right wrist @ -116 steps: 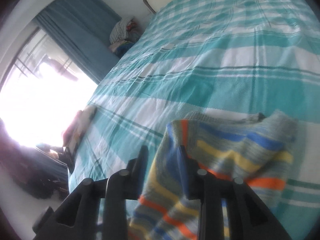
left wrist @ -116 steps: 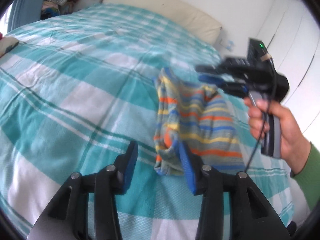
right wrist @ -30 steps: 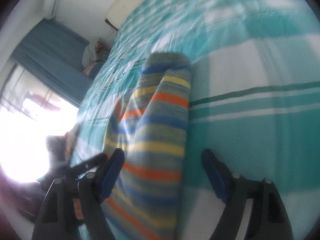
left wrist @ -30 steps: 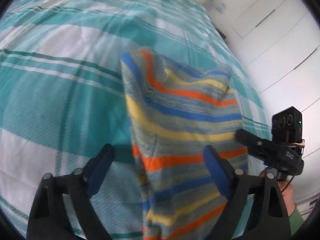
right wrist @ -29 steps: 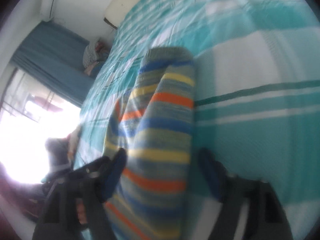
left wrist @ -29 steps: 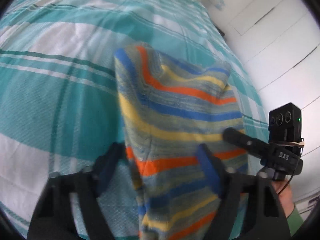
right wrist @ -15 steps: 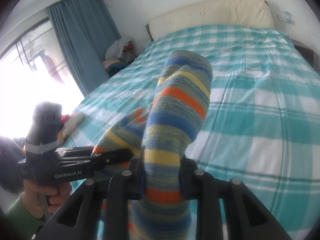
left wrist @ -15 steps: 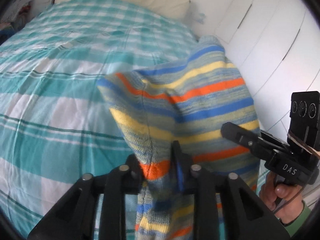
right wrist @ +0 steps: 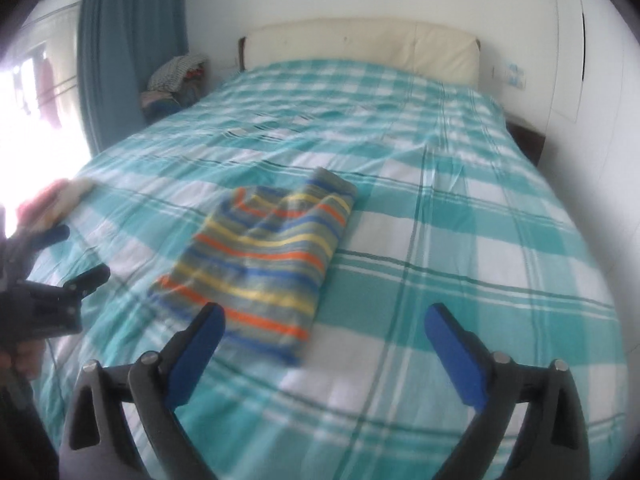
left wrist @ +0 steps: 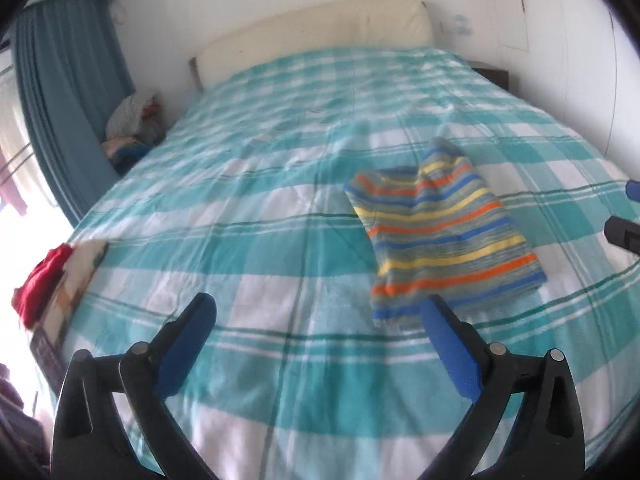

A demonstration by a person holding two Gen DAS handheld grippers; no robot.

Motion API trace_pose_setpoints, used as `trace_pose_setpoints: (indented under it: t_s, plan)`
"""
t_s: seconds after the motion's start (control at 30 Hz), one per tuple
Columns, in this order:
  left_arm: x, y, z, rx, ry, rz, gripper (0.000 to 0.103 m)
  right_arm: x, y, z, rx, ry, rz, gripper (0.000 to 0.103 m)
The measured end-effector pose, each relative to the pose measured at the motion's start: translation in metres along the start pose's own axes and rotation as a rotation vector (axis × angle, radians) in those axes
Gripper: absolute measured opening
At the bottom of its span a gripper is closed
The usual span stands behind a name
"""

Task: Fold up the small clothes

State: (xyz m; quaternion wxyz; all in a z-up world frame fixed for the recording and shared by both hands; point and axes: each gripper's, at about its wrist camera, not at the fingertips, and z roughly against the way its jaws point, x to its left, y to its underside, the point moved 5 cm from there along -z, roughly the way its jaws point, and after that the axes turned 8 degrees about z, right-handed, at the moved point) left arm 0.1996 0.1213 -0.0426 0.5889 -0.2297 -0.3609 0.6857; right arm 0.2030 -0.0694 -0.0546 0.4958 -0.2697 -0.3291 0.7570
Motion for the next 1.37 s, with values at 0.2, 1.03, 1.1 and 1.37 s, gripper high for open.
trace_pose_setpoints:
  t_s: [0.2,1.03,1.1,1.37]
  plan:
    - [0.008,0.023,0.062,0.086,0.081,0.124,0.102,0.030,0.028,0.068,0.054,-0.026,-0.019,0.102]
    - [0.003,0.035,0.131,-0.006,0.040,0.136,0.102,0.064,0.044,0.139,0.080,0.095,-0.028,0.102]
    - [0.001,0.035,0.131,-0.006,0.049,0.147,0.102,0.063,0.044,0.139,0.081,0.092,-0.034,0.102]
    - [-0.005,0.036,0.135,-0.029,0.025,0.138,0.102,0.064,0.041,0.140,0.065,0.087,-0.032,0.102]
